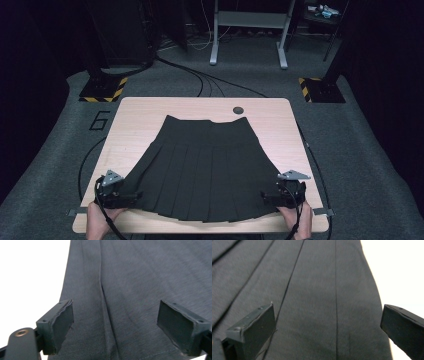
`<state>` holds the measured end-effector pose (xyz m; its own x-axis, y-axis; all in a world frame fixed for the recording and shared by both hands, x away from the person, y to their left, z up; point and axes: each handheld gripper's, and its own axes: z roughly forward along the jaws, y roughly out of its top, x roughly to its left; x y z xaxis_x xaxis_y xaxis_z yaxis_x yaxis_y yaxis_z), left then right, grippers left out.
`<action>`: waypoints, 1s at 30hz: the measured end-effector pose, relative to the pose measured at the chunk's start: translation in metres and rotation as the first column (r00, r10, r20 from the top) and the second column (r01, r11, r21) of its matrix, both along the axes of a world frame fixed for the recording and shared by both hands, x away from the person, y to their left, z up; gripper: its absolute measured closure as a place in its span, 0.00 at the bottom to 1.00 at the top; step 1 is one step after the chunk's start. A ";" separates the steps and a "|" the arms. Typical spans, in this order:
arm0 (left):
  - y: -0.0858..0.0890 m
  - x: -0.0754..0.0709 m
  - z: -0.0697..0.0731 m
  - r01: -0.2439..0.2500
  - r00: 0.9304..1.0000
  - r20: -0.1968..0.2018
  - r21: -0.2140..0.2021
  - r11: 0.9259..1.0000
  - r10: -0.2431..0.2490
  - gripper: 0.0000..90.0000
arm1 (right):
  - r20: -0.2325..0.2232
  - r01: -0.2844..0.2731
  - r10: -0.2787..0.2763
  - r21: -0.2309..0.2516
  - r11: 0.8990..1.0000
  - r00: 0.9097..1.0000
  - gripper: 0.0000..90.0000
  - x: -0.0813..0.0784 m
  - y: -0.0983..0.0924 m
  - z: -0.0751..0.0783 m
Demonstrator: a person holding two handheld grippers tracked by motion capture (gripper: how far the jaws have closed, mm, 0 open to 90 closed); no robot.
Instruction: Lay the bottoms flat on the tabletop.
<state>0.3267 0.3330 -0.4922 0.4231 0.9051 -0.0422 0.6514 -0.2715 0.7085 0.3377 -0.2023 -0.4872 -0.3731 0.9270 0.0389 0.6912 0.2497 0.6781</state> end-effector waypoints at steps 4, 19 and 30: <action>-0.001 0.004 -0.009 -0.034 0.999 -0.005 0.014 0.999 0.034 0.06 | -0.021 0.015 -0.015 -0.012 1.000 1.000 0.00 -0.001 -0.001 -0.008; -0.002 0.003 -0.035 -0.080 0.997 0.000 0.029 0.996 0.080 0.05 | -0.030 0.033 -0.034 -0.022 0.999 0.999 0.00 -0.002 -0.002 -0.035; 0.000 0.013 -0.035 -0.080 0.997 0.000 0.025 0.996 0.080 0.05 | -0.055 0.038 -0.040 -0.032 0.999 0.998 0.00 0.014 -0.005 -0.033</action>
